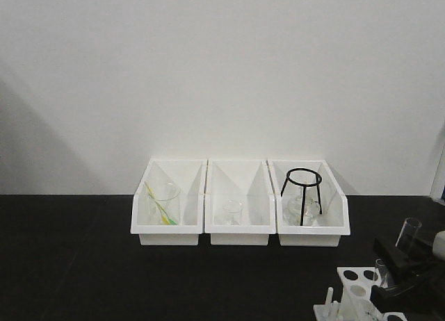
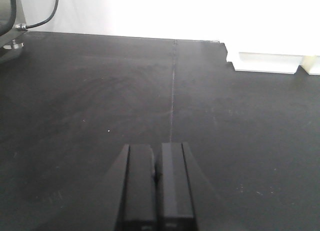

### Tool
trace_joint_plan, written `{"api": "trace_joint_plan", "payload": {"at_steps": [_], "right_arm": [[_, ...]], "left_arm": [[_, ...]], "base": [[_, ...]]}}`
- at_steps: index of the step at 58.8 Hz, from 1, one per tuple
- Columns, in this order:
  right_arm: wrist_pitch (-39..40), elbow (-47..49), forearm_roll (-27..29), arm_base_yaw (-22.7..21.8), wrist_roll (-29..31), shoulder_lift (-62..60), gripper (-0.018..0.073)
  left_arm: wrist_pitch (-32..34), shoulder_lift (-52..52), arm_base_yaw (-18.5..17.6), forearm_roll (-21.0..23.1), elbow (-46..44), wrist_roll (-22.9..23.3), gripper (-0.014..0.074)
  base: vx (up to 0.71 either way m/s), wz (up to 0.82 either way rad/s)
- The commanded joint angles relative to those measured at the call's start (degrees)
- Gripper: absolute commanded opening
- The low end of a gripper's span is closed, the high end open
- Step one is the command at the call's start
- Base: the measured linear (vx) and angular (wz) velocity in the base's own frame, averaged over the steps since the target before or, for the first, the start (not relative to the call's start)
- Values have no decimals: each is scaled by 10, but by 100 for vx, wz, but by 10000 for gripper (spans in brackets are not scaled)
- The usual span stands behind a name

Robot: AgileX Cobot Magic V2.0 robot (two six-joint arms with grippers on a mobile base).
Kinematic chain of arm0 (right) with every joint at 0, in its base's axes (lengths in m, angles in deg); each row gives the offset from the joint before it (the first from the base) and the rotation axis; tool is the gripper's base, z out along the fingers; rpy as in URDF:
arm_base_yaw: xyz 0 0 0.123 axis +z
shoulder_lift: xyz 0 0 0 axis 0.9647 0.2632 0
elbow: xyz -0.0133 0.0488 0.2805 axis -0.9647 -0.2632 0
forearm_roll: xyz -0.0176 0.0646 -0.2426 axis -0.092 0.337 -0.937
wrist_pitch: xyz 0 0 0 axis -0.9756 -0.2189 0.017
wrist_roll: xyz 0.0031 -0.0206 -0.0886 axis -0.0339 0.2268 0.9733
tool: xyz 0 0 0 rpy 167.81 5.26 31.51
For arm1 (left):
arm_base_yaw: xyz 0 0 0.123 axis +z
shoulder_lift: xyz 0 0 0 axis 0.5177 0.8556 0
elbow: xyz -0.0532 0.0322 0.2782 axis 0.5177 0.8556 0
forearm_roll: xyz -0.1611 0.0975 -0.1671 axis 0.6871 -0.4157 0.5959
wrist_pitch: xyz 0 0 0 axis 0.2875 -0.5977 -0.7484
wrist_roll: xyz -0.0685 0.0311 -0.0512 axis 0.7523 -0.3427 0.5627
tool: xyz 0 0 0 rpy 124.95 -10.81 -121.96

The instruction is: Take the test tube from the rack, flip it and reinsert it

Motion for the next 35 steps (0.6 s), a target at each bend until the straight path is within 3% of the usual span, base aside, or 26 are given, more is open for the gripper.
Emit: {"api": "trace_joint_plan", "payload": {"at_steps": [1, 35], "right_arm": [[49, 16, 0, 0, 8, -9, -8], [99, 15, -37, 0, 6, 59, -8]], "left_arm": [[50, -7, -4, 2, 0, 0, -6], [50, -7, -4, 2, 0, 0, -6]], "base": [[0, 0], [0, 0]]}}
